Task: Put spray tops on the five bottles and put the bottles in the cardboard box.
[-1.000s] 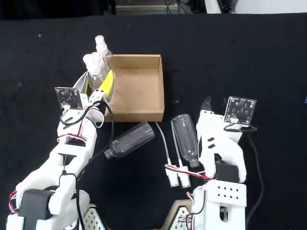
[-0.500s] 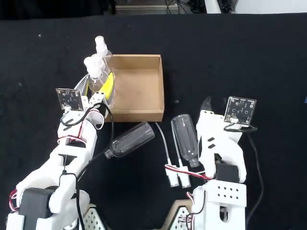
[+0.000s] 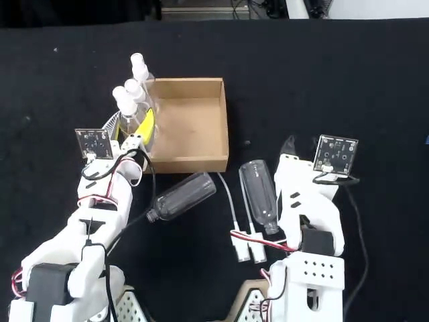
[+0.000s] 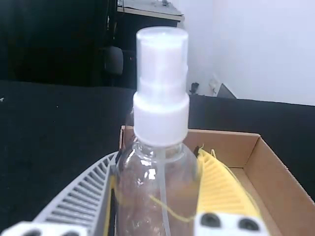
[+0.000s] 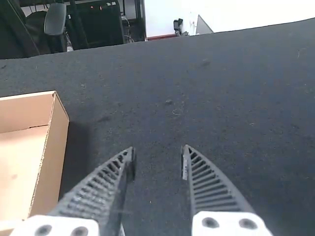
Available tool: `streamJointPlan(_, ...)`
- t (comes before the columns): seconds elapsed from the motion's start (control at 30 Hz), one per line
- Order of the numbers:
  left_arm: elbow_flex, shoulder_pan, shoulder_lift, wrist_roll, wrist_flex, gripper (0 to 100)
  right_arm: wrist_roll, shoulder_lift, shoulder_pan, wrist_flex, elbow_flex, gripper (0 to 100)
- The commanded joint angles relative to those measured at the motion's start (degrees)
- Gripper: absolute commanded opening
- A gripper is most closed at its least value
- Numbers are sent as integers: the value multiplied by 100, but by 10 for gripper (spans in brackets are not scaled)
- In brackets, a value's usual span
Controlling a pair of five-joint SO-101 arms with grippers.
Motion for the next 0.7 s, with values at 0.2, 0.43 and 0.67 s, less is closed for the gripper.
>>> streamJointPlan(0.2,-75,-92,-9,-44,-97,64,44,40,-70,-193,-22,138)
streamJointPlan(0.43,-40,-92,-9,-35,-123,61,44,40,-70,-193,-22,138)
streamJointPlan(0.67,13,-92,0,-35,-97,61,44,40,-70,-193,-22,138)
